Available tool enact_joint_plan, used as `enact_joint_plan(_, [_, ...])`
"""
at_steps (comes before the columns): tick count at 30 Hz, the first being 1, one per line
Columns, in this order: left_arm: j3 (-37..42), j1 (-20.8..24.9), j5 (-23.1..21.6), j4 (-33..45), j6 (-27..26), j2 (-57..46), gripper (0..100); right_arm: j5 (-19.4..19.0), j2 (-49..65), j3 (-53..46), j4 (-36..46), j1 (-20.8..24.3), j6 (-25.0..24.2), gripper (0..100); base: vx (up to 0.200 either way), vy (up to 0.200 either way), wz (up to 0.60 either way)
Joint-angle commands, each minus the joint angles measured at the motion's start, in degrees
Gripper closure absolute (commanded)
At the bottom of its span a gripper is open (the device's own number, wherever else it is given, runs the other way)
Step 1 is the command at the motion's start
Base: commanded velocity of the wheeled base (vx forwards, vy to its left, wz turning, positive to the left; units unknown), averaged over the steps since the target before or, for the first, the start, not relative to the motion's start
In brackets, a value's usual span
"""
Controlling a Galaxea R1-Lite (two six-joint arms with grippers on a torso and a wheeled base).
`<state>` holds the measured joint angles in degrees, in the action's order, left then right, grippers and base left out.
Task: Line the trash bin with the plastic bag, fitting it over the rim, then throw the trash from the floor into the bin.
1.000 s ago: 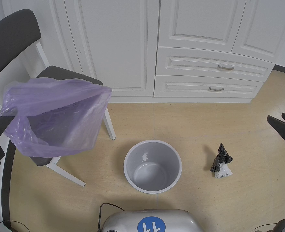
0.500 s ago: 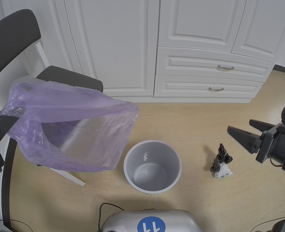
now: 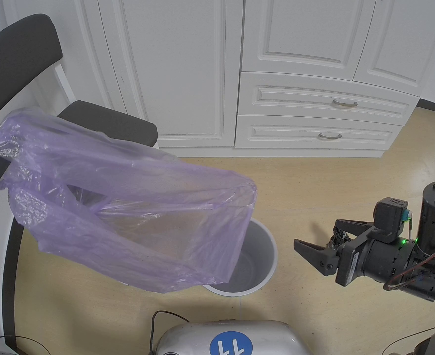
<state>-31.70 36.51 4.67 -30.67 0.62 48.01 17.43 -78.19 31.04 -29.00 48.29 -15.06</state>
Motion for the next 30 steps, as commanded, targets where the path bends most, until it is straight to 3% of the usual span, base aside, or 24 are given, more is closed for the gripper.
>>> enact_joint_plan(1, [0.7,0.1,-1.5,-0.4,0.2,-2.6,100,0.9,-4.8,-0.5,-3.1,0.4,-0.5,0,0.000,0.000,0.00])
enact_joint_plan(7, [2.4,0.1,-7.8,-0.4,0.3,-5.2,100,0.8,-9.3,-2.4,-8.5,0.5,-0.3,0,0.000,0.000,0.00])
enact_joint_plan(13, [3.2,0.3,-11.1,-0.4,0.3,-5.5,100,0.9,-12.7,-2.6,-13.3,0.5,-0.4,0,0.000,0.000,0.00])
enact_joint_plan(18, [3.8,3.2,-11.2,-3.2,0.3,-5.4,100,0.9,-15.3,-2.9,-17.3,2.6,-2.2,0,0.000,0.000,0.00])
enact_joint_plan(23, [5.3,3.4,-11.3,-8.4,0.4,-4.9,100,1.1,-20.0,-2.6,-24.4,4.0,-4.6,0,0.000,0.000,0.00])
enact_joint_plan(30, [6.1,3.4,-13.6,-8.7,0.3,-5.5,100,1.6,-24.1,-2.6,-35.2,4.0,-5.8,0,0.000,0.000,0.00])
